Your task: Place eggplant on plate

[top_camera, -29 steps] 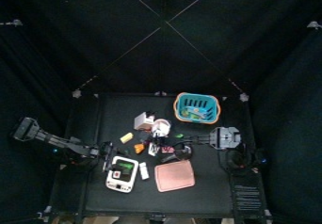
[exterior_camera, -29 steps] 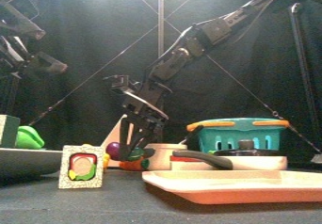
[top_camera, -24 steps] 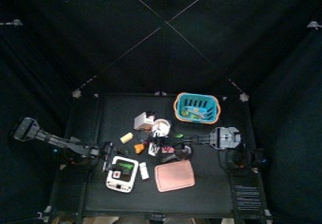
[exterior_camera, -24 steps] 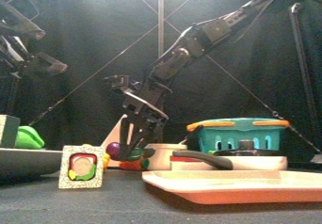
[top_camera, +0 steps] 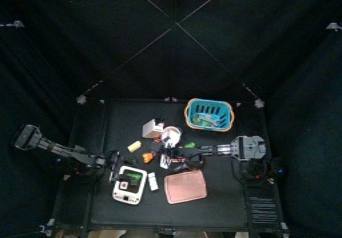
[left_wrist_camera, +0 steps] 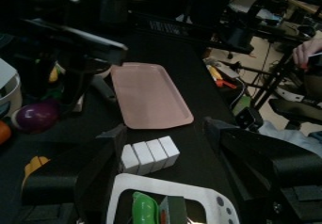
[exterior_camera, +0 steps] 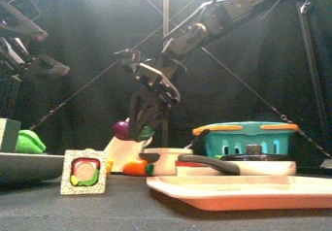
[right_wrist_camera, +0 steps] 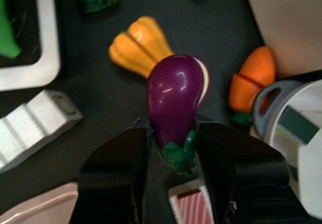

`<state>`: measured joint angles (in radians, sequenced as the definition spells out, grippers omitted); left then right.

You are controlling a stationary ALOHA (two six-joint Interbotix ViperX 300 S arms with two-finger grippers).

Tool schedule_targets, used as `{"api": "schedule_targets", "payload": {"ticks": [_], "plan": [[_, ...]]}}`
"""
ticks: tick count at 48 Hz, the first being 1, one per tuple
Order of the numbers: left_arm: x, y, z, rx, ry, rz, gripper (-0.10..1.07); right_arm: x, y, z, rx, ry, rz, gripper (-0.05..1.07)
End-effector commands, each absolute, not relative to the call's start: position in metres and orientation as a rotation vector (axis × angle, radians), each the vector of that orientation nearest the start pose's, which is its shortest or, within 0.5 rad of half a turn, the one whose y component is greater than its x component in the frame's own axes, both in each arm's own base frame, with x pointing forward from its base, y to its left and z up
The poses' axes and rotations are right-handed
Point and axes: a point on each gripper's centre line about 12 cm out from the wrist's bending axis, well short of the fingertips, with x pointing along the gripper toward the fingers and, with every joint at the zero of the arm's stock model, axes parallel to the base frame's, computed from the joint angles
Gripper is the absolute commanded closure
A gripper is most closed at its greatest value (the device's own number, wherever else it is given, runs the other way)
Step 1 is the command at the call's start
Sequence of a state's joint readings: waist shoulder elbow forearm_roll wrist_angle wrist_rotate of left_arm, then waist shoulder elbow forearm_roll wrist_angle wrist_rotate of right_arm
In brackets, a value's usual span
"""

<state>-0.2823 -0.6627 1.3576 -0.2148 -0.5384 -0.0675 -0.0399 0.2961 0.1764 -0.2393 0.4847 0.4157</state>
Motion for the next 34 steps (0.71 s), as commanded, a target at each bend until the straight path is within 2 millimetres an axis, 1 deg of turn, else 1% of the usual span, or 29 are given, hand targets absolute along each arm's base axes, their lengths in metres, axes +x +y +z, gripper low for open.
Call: {"api": "schedule_targets", "payload": {"ticks": [1, 8, 16, 25, 34], "plan": [[0.206, -0.047, 0.192, -0.223, 0.171, -0.152, -0.01, 0.472, -0.022, 0.199, 0.191, 0.858, -0.223, 0.39], [0.206, -0.046, 0.192, -0.225, 0.173, -0.15, -0.01, 0.452, -0.012, 0.201, 0.27, 0.857, -0.251, 0.39], [0.206, -0.046, 0.192, -0.23, 0.175, -0.147, -0.01, 0.43, -0.002, 0.198, 0.331, 0.863, -0.286, 0.39], [0.206, -0.046, 0.192, -0.233, 0.176, -0.145, -0.01, 0.403, 0.019, 0.194, 0.399, 0.857, -0.307, 0.39], [0.206, -0.045, 0.19, -0.24, 0.179, -0.137, -0.01, 0.374, 0.045, 0.179, 0.509, 0.863, -0.327, 0.39]]}}
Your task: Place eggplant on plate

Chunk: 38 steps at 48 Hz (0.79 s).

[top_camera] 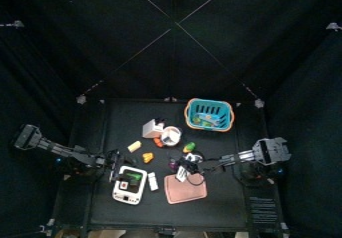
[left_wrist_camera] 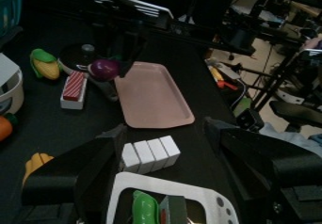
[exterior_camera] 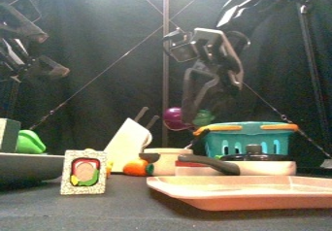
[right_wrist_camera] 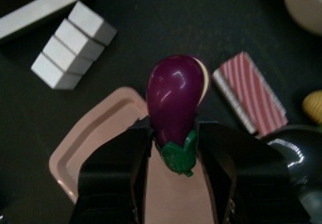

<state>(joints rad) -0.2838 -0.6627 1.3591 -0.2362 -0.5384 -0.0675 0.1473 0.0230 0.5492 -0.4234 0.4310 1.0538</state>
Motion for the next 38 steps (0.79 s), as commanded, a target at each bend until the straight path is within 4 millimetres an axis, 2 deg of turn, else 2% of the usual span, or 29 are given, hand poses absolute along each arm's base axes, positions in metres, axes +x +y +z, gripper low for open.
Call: {"api": "schedule_targets", "payload": {"ticks": [1, 15, 24, 38], "plan": [[0.205, -0.045, 0.19, -0.239, 0.181, -0.139, -0.01, 0.37, 0.049, 0.178, 0.52, 0.868, -0.331, 0.39], [0.205, -0.043, 0.188, -0.251, 0.186, -0.126, -0.01, 0.336, 0.079, 0.167, 0.648, 0.863, -0.396, 0.39], [0.205, -0.043, 0.188, -0.252, 0.188, -0.125, -0.01, 0.312, 0.094, 0.151, 0.705, 0.886, -0.524, 0.39], [0.205, -0.043, 0.188, -0.256, 0.188, -0.122, -0.01, 0.293, 0.11, 0.134, 0.763, 0.862, -0.691, 0.39]]}}
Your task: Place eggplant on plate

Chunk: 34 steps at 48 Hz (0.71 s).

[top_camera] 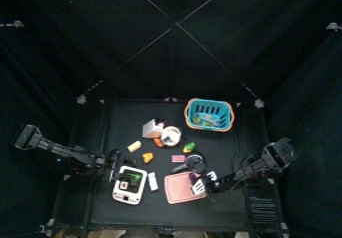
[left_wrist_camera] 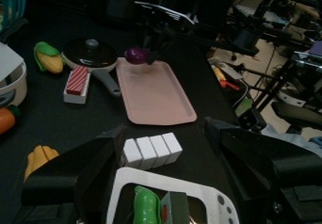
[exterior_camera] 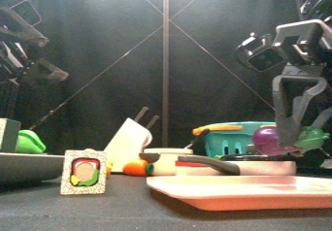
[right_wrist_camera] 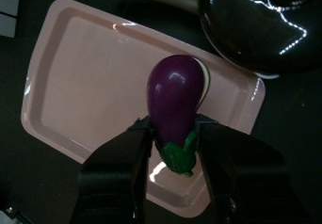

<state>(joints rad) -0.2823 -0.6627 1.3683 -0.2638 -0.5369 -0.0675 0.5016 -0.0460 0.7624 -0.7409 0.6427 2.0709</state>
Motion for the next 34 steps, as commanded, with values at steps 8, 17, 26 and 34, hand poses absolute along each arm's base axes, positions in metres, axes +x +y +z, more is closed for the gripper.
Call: {"api": "schedule_targets", "payload": {"ticks": [8, 17, 26, 34], "plan": [[0.205, -0.043, 0.188, -0.257, 0.189, -0.122, -0.01, 0.289, 0.118, 0.123, 0.788, 0.87, -0.726, 0.39], [0.205, -0.043, 0.188, -0.257, 0.189, -0.122, -0.01, 0.289, 0.121, 0.112, 0.791, 0.881, -0.758, 0.38], [0.205, -0.042, 0.188, -0.265, 0.189, -0.115, -0.01, 0.29, 0.121, 0.107, 0.785, 0.891, -0.771, 0.38], [0.205, -0.042, 0.188, -0.269, 0.19, -0.111, -0.01, 0.288, 0.123, 0.106, 0.792, 0.897, -0.778, 0.36]]}}
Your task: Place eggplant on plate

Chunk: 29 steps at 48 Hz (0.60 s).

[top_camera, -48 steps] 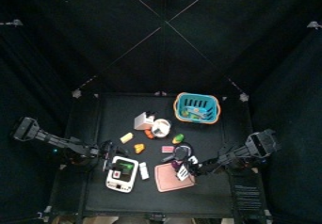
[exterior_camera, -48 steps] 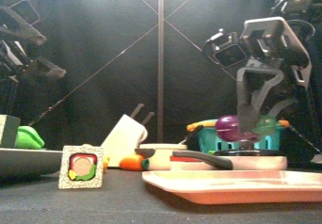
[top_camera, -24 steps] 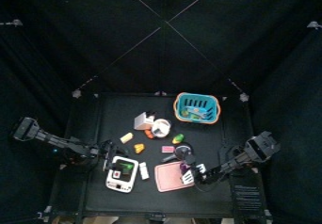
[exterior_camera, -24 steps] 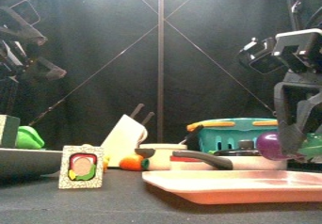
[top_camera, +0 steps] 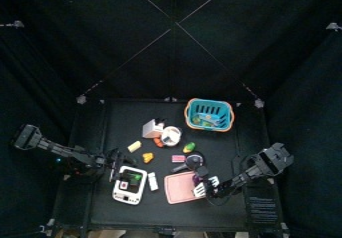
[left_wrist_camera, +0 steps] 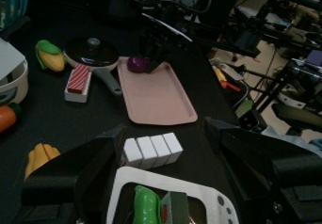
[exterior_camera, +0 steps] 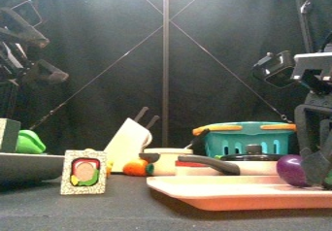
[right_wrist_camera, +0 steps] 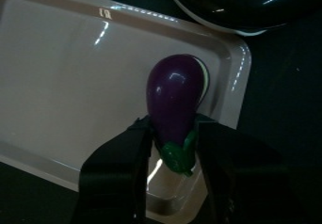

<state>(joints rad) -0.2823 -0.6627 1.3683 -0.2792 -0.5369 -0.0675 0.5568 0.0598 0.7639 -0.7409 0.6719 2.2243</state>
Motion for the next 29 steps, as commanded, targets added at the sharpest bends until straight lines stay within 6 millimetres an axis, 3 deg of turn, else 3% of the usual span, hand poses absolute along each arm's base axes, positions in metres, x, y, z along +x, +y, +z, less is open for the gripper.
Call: {"api": "schedule_targets", "payload": {"ticks": [1, 22, 29], "plan": [[0.205, -0.042, 0.188, -0.27, 0.19, -0.112, -0.01, 0.288, 0.123, 0.106, 0.793, 0.899, -0.78, 0.35], [0.204, -0.042, 0.187, -0.27, 0.192, -0.111, -0.01, 0.288, 0.123, 0.111, 0.792, 0.889, -0.78, 0.11], [0.204, -0.042, 0.187, -0.27, 0.193, -0.111, -0.01, 0.288, 0.121, 0.116, 0.779, 0.874, -0.79, 0.1]]}}
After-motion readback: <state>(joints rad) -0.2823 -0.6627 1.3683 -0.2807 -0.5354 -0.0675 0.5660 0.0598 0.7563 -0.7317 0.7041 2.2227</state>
